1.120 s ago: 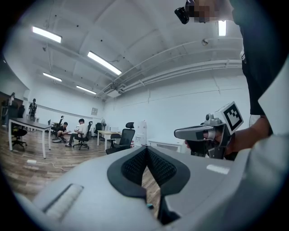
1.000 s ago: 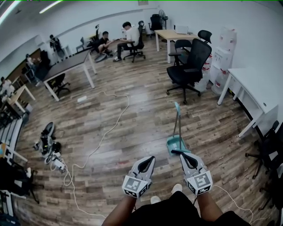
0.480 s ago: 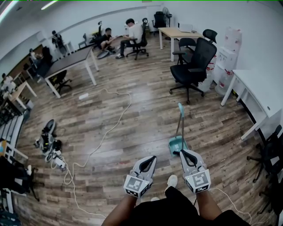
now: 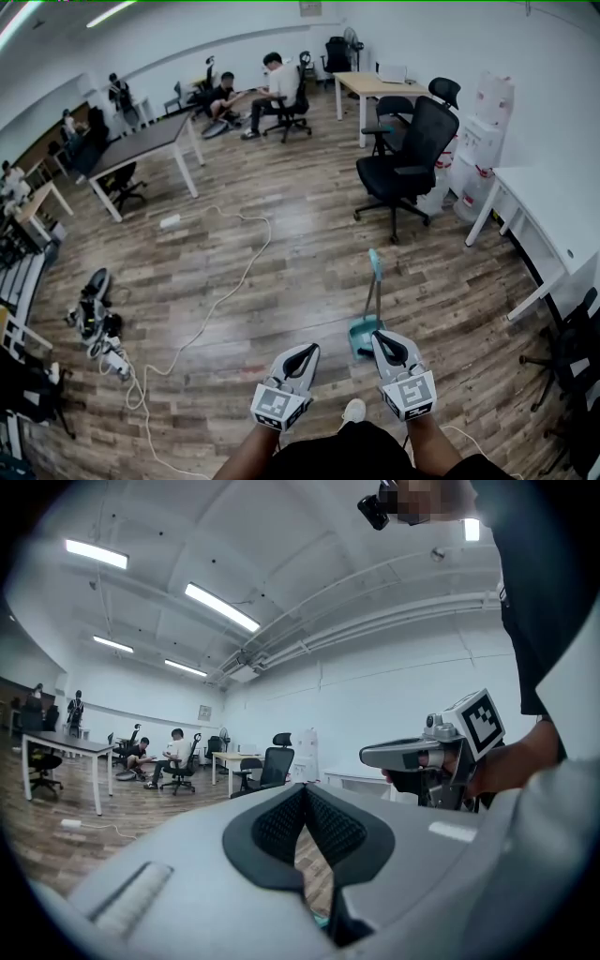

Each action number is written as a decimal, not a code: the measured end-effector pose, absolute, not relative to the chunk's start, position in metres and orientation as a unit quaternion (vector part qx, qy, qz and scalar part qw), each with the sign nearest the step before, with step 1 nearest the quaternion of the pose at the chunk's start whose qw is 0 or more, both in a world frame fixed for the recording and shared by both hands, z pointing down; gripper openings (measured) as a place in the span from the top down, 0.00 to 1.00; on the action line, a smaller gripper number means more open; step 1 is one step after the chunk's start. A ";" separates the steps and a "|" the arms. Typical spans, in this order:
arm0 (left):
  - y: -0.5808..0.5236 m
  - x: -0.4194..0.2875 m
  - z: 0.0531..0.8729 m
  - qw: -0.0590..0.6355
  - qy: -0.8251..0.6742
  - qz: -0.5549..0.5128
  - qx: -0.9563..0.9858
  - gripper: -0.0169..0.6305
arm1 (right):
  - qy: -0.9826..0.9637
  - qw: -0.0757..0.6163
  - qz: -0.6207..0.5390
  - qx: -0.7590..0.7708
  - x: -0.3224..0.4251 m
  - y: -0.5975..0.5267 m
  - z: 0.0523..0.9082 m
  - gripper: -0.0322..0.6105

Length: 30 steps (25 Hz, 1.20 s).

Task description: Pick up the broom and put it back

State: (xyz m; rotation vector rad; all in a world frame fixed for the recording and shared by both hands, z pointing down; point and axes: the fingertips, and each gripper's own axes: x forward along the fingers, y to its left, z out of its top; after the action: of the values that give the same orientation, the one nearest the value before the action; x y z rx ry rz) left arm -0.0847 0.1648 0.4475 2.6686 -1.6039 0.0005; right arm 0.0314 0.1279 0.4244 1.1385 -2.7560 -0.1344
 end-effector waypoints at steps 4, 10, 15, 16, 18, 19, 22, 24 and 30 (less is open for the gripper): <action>0.131 -0.076 0.444 0.009 -0.519 0.003 0.855 0.95 | -0.923 0.082 -0.042 0.373 0.038 0.094 0.428 0.95; 0.086 -0.065 0.436 0.009 -0.523 0.004 0.852 0.95 | -0.920 0.072 -0.048 0.383 0.044 0.049 0.414 0.95; 0.059 -0.073 0.442 0.030 -0.537 -0.002 0.843 0.95 | -0.922 0.068 -0.050 0.378 0.050 0.017 0.410 0.95; 0.054 -0.074 0.444 0.030 -0.540 0.002 0.841 0.95 | -0.921 0.069 -0.047 0.379 0.051 0.011 0.410 0.95; 0.045 -0.077 0.448 0.030 -0.546 0.005 0.837 0.95 | -0.923 0.072 -0.041 0.377 0.052 0.001 0.418 0.95; 0.042 -0.077 0.450 0.032 -0.549 0.005 0.835 0.95 | -0.924 0.074 -0.038 0.373 0.053 -0.002 0.424 0.95; 0.030 -0.075 0.453 0.035 -0.552 0.001 0.833 0.95 | -0.922 0.076 -0.028 0.379 0.054 -0.014 0.428 0.95; 0.022 -0.071 0.454 0.035 -0.549 0.001 0.835 0.95 | -0.921 0.076 -0.024 0.381 0.054 -0.022 0.429 0.95; -0.007 -0.077 0.453 0.032 -0.521 -0.006 0.853 0.95 | -0.922 0.086 -0.028 0.377 0.037 -0.048 0.441 0.95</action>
State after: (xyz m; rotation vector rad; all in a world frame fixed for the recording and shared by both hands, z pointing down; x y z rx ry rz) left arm -0.0772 -0.0067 0.4526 2.6258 -1.6050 -0.0176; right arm 0.0365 -0.0477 0.4407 1.1227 -2.7487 -0.0826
